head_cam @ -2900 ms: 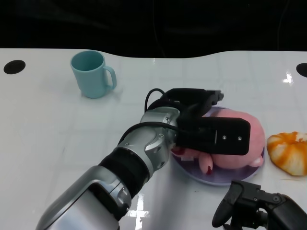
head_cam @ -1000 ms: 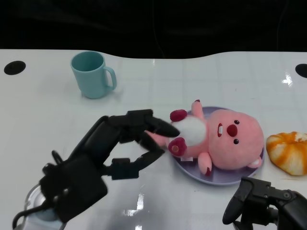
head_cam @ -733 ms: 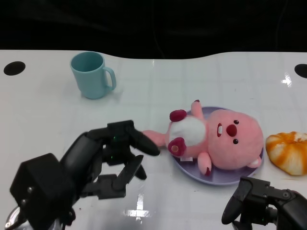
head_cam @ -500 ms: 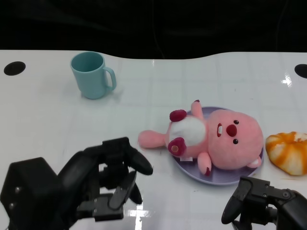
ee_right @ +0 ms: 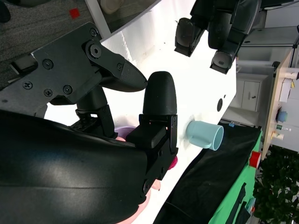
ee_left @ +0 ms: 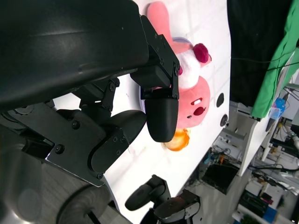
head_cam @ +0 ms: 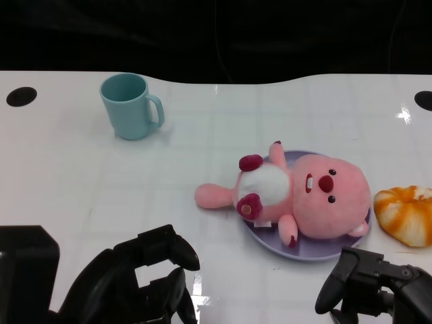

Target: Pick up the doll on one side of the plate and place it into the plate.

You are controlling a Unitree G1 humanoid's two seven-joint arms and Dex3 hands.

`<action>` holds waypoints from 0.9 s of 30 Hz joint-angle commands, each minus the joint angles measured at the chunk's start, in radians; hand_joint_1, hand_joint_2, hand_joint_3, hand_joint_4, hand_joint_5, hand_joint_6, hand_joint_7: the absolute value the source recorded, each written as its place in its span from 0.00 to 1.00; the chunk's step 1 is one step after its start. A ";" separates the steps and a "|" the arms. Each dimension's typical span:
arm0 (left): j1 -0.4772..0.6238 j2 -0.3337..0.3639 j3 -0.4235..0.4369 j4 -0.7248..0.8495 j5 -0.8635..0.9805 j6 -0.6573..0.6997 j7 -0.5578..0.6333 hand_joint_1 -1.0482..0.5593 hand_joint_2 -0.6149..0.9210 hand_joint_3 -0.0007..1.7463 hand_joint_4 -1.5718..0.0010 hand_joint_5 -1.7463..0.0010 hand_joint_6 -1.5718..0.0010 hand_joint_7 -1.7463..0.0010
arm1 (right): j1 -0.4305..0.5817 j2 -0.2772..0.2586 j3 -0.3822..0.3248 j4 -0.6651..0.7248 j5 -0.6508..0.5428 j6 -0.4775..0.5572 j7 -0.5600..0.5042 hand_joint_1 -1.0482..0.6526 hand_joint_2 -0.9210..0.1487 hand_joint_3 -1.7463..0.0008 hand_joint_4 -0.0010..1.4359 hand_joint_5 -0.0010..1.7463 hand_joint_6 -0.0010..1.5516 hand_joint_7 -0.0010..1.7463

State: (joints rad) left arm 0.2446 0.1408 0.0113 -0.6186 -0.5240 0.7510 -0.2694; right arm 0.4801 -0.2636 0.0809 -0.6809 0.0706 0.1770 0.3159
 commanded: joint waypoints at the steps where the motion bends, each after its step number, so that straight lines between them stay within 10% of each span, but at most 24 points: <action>1: -0.017 0.011 0.012 0.036 -0.009 0.013 0.011 0.50 0.79 0.70 0.52 0.00 0.64 0.01 | 0.001 -0.009 -0.014 0.002 0.013 -0.010 0.004 0.51 0.34 0.38 0.44 1.00 0.37 0.82; 27: -0.057 0.029 0.013 0.180 0.006 -0.038 -0.010 0.50 0.76 0.72 0.50 0.00 0.61 0.01 | 0.022 -0.006 -0.010 -0.003 0.009 -0.020 0.001 0.53 0.36 0.35 0.44 1.00 0.37 0.83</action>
State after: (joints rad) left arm 0.1865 0.1549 0.0144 -0.4439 -0.5188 0.7265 -0.2709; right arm 0.5004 -0.2656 0.0765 -0.6793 0.0761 0.1602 0.3226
